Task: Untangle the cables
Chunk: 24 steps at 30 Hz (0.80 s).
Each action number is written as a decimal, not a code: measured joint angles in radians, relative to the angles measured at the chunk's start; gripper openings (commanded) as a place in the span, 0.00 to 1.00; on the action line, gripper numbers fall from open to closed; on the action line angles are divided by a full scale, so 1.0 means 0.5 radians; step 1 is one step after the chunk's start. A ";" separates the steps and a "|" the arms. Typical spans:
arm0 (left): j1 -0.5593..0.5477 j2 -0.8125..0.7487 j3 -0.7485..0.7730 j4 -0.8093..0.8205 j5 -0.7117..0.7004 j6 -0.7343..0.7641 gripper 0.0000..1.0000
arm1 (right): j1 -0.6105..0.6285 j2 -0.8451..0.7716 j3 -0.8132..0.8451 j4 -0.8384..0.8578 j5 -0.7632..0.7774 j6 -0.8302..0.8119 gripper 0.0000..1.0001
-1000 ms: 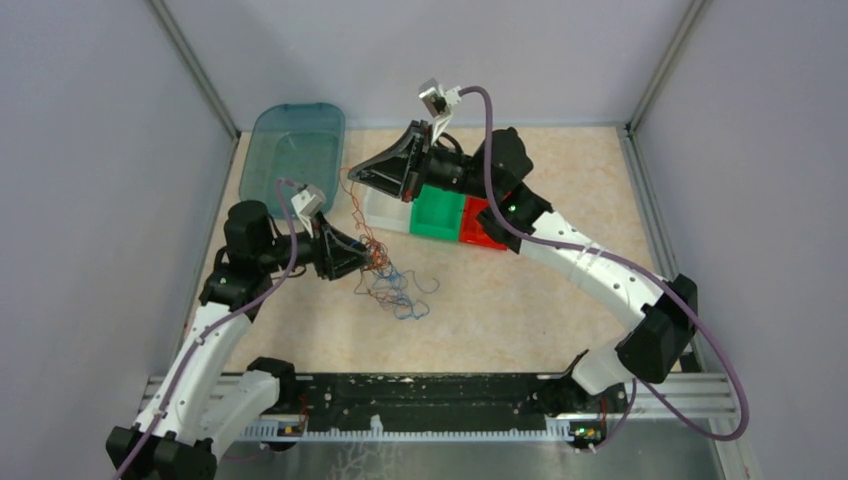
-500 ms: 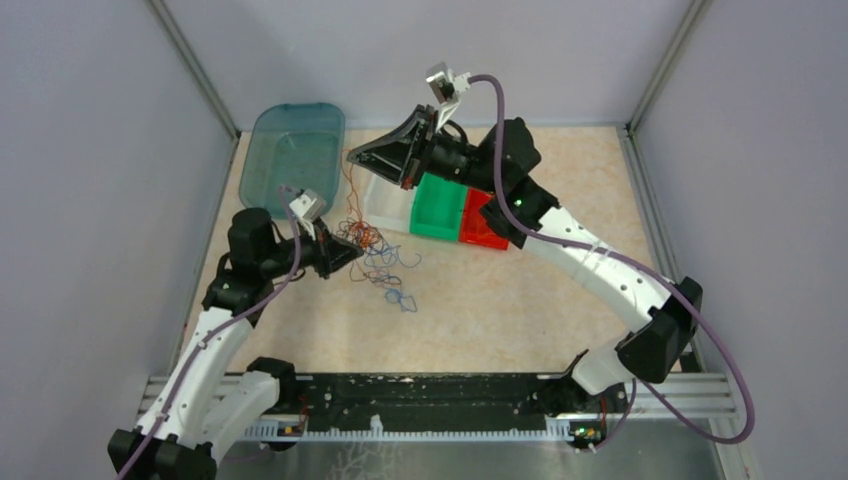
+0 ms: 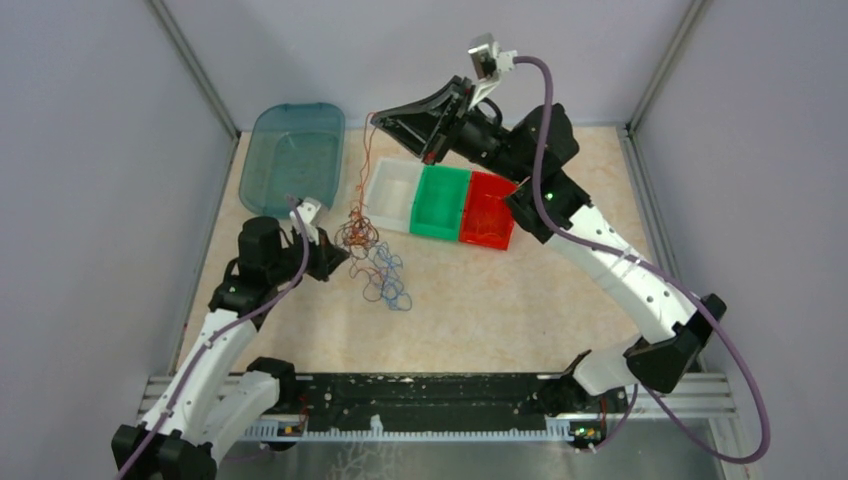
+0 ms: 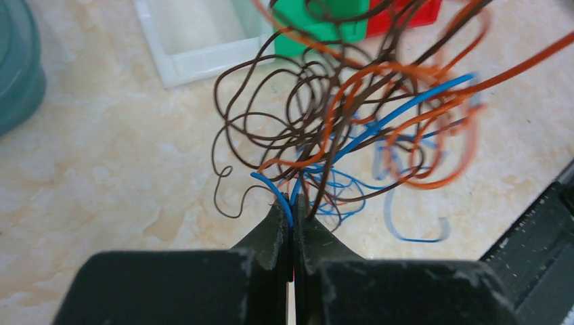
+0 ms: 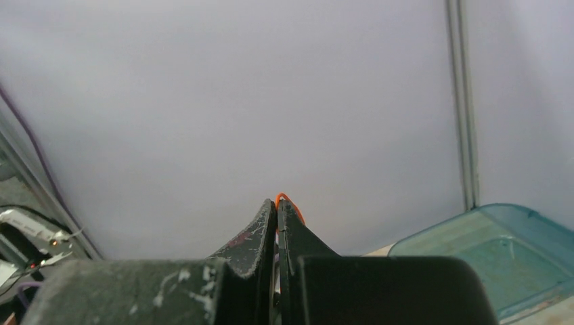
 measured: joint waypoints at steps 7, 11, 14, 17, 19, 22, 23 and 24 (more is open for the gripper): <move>0.000 0.078 0.000 -0.007 -0.225 0.014 0.00 | -0.190 -0.089 0.158 -0.037 0.061 0.011 0.00; 0.000 0.123 0.001 -0.007 -0.302 0.014 0.00 | -0.247 -0.165 0.224 -0.044 0.075 0.024 0.00; 0.000 0.151 0.001 -0.008 -0.355 0.015 0.00 | -0.259 -0.215 0.237 -0.050 0.072 0.036 0.00; 0.000 0.158 0.001 -0.011 -0.410 0.020 0.00 | -0.268 -0.233 0.258 -0.074 0.072 0.035 0.00; 0.000 0.161 0.002 -0.012 -0.460 0.029 0.00 | -0.287 -0.233 0.285 -0.108 0.076 0.032 0.00; 0.000 0.181 0.011 -0.014 -0.523 0.053 0.00 | -0.340 -0.233 0.354 -0.192 0.085 0.019 0.00; 0.000 0.193 0.015 -0.016 -0.547 0.066 0.00 | -0.358 -0.233 0.381 -0.216 0.090 0.016 0.00; 0.000 0.207 0.021 -0.018 -0.566 0.076 0.00 | -0.378 -0.233 0.423 -0.253 0.095 0.011 0.00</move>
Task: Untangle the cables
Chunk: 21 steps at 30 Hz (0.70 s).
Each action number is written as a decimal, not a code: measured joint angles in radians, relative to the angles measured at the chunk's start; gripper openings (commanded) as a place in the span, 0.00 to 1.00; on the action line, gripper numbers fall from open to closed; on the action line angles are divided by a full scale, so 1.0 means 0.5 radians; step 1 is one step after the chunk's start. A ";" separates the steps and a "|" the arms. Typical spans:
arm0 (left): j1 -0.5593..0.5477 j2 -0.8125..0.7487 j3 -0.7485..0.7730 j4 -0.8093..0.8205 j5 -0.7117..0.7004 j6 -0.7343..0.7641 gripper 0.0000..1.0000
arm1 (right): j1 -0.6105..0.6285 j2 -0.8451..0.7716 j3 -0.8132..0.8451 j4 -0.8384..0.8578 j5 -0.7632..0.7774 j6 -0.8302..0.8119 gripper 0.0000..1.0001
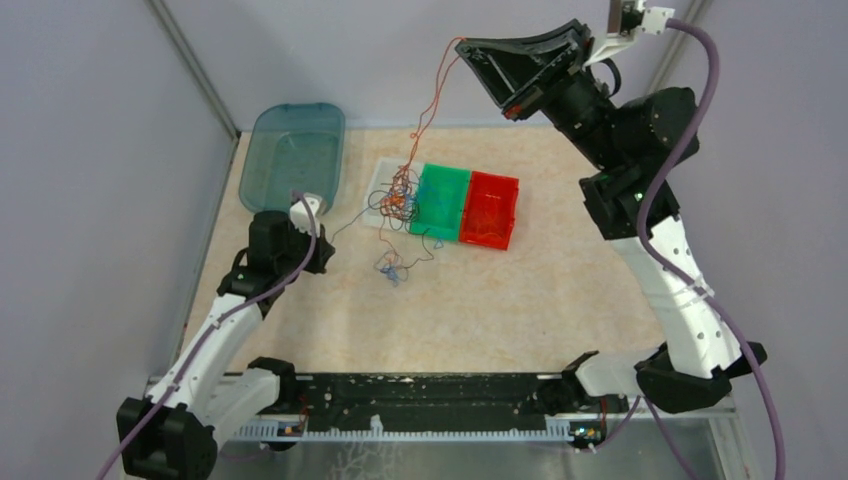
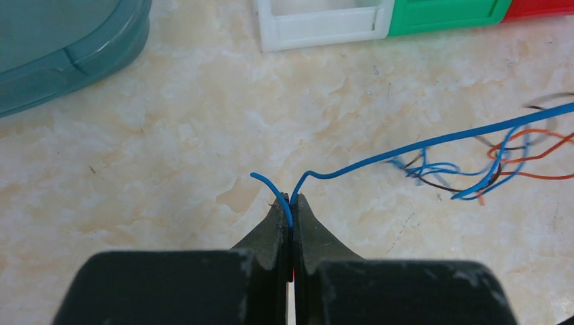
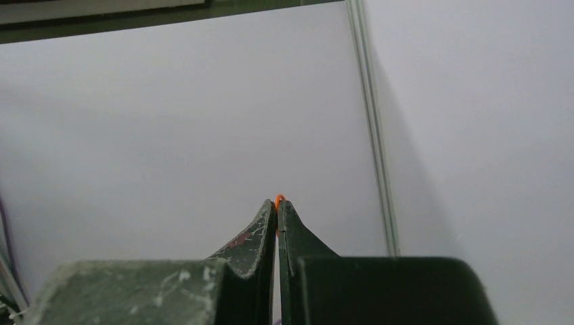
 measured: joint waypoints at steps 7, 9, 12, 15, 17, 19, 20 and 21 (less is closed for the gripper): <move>0.000 0.068 0.024 -0.003 -0.094 0.066 0.03 | -0.037 -0.014 0.236 -0.134 0.008 -0.038 0.00; 0.000 0.067 0.025 -0.004 -0.102 0.076 0.03 | -0.037 -0.024 0.248 -0.150 -0.009 -0.030 0.00; 0.000 0.066 0.045 -0.024 -0.110 0.089 0.17 | -0.037 -0.020 0.249 -0.176 -0.038 -0.013 0.00; 0.000 0.061 0.073 -0.052 -0.103 0.113 0.78 | -0.037 -0.010 0.219 -0.183 -0.063 0.025 0.00; 0.000 0.045 0.105 -0.089 -0.047 0.101 0.91 | -0.037 -0.006 0.163 -0.151 -0.095 0.075 0.00; 0.000 0.020 0.150 -0.129 0.042 0.097 0.97 | -0.037 -0.003 0.082 -0.101 -0.131 0.138 0.00; 0.000 0.005 0.184 -0.152 0.104 0.097 0.99 | -0.037 0.000 0.032 -0.066 -0.153 0.179 0.00; 0.000 -0.009 0.219 -0.170 0.159 0.101 0.99 | -0.037 0.006 -0.024 -0.031 -0.174 0.221 0.00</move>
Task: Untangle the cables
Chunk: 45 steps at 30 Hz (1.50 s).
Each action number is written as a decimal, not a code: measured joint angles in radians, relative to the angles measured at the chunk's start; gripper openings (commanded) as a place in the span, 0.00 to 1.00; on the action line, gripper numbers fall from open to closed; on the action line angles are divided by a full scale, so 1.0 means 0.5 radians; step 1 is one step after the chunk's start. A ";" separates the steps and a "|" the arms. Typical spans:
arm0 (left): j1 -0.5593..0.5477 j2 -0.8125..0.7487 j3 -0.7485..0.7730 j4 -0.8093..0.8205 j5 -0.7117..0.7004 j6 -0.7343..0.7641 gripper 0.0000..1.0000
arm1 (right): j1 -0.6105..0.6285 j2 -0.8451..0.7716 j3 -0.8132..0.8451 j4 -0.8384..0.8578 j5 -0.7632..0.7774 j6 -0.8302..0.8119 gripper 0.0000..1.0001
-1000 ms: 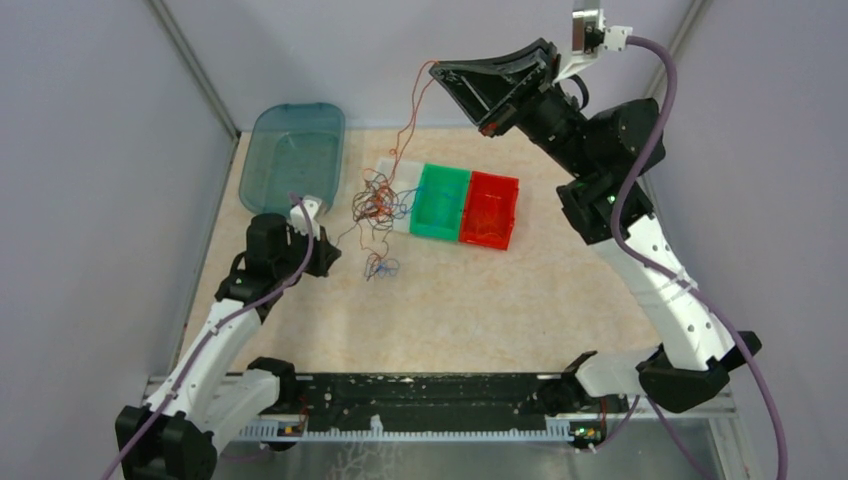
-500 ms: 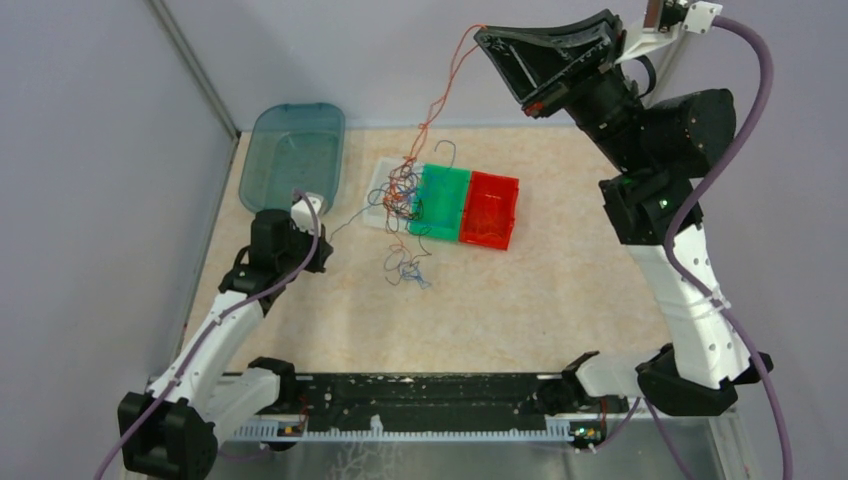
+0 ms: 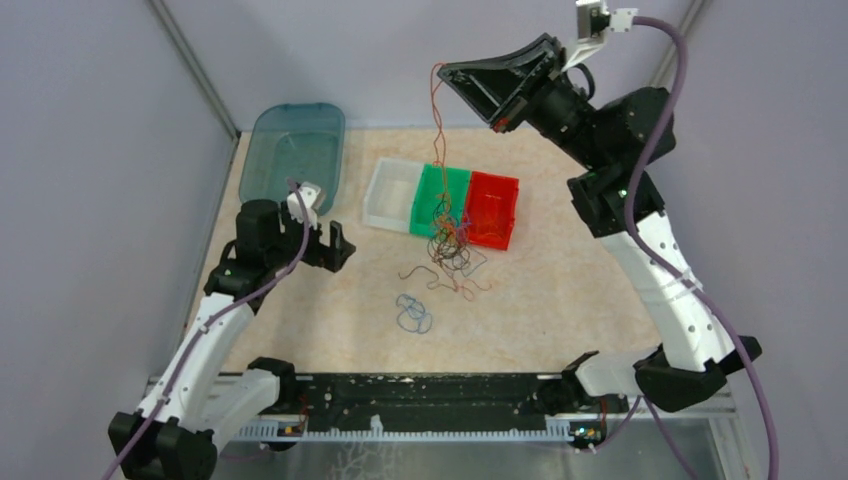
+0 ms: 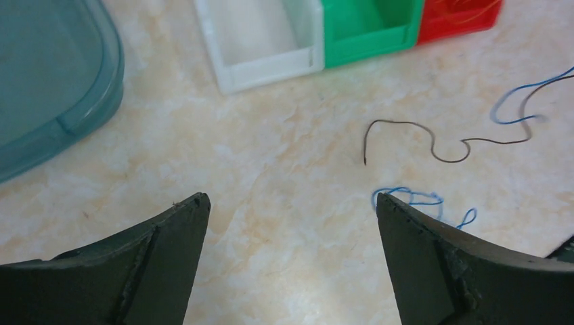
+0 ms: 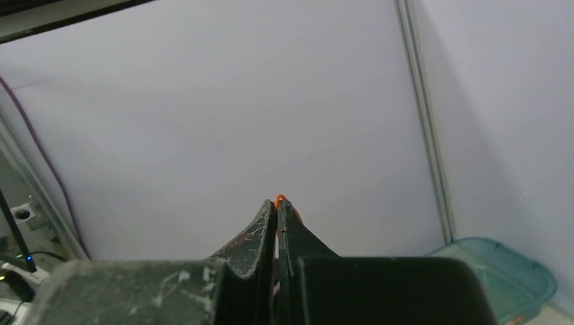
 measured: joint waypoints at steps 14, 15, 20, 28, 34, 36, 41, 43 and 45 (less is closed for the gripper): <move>0.000 0.093 0.448 -0.051 0.996 -0.122 0.92 | 0.215 0.193 -0.220 0.274 -0.098 0.291 0.00; 0.000 0.111 0.446 -0.024 1.034 -0.159 0.93 | 0.227 0.201 -0.220 0.294 -0.100 0.303 0.00; 0.000 0.191 0.441 0.095 1.248 -0.326 0.86 | 0.272 0.269 -0.220 0.497 -0.125 0.425 0.00; 0.000 0.196 0.536 0.091 1.319 -0.236 0.65 | 0.328 0.373 -0.219 0.608 -0.182 0.513 0.00; 0.000 0.034 0.598 -0.124 1.295 0.120 0.58 | 0.331 0.372 -0.217 0.606 -0.212 0.497 0.00; 0.000 -0.046 0.595 -0.159 1.287 0.210 0.56 | 0.331 0.372 -0.217 0.607 -0.227 0.498 0.00; 0.000 -0.124 0.589 -0.180 1.312 0.378 0.62 | 0.331 0.372 -0.217 0.610 -0.261 0.502 0.00; 0.000 -0.098 0.607 -0.253 1.333 0.473 0.57 | 0.331 0.371 -0.217 0.610 -0.267 0.500 0.00; 0.000 -0.069 0.614 -0.284 1.327 0.515 0.54 | 0.331 0.369 -0.217 0.610 -0.271 0.500 0.00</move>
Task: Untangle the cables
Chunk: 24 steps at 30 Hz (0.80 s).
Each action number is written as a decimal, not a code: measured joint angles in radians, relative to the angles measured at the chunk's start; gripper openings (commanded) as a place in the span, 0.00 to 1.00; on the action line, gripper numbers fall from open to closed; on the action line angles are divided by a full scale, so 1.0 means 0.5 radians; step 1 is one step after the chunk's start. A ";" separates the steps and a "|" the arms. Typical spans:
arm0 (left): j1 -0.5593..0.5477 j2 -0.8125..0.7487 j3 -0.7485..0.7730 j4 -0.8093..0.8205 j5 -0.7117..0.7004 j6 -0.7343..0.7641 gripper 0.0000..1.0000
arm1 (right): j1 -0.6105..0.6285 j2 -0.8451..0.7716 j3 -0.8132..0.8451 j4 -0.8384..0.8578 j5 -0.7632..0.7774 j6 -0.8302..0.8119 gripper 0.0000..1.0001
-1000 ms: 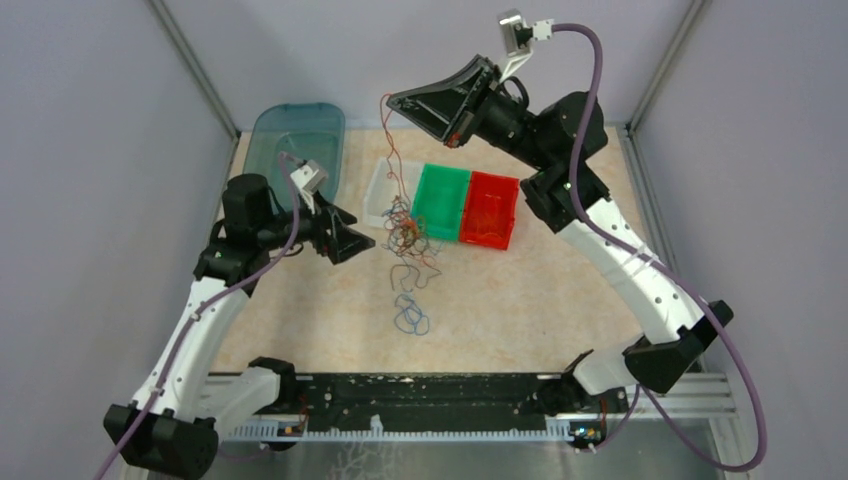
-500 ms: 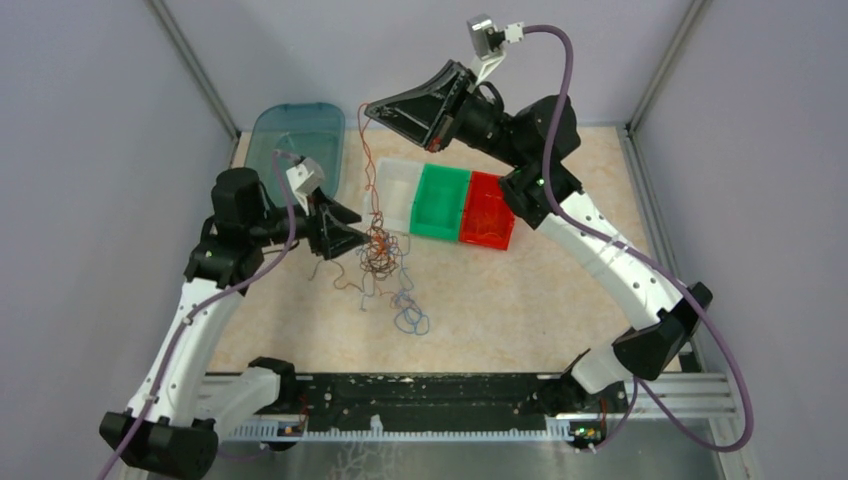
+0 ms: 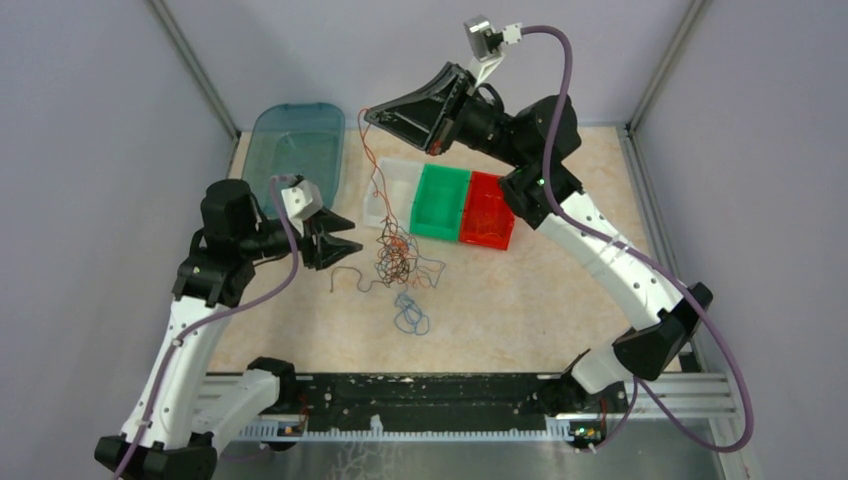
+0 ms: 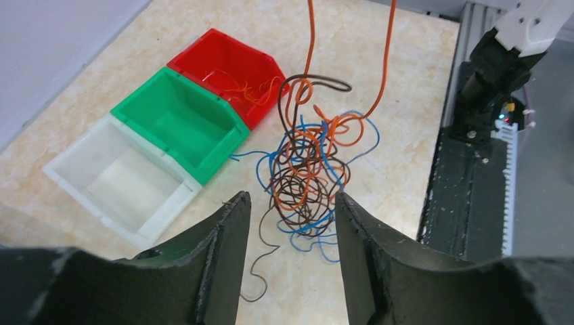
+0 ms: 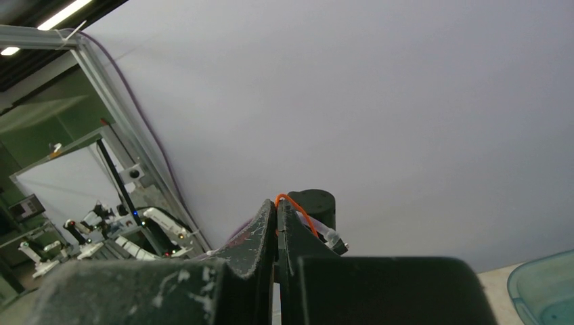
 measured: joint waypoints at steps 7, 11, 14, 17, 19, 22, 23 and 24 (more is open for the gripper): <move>0.000 0.002 -0.117 0.224 -0.057 -0.246 0.55 | 0.001 -0.002 -0.001 0.059 -0.012 0.044 0.00; -0.001 0.062 -0.125 0.345 -0.004 -0.453 0.49 | 0.006 -0.001 -0.001 0.105 -0.010 0.075 0.00; -0.001 0.095 -0.159 0.376 0.002 -0.517 0.41 | 0.015 0.004 -0.001 0.134 -0.007 0.095 0.00; -0.001 0.118 -0.179 0.385 0.008 -0.558 0.35 | 0.032 0.014 -0.001 0.167 -0.006 0.105 0.00; -0.001 0.127 -0.179 0.409 0.024 -0.591 0.34 | 0.041 0.022 -0.001 0.178 -0.006 0.114 0.00; -0.001 0.137 -0.179 0.442 0.052 -0.632 0.34 | 0.050 0.044 -0.002 0.214 -0.005 0.143 0.00; -0.001 0.142 -0.179 0.454 0.062 -0.643 0.34 | 0.053 0.055 -0.002 0.230 -0.005 0.151 0.00; -0.001 0.146 -0.179 0.463 0.072 -0.652 0.34 | 0.054 0.064 -0.002 0.238 -0.006 0.160 0.00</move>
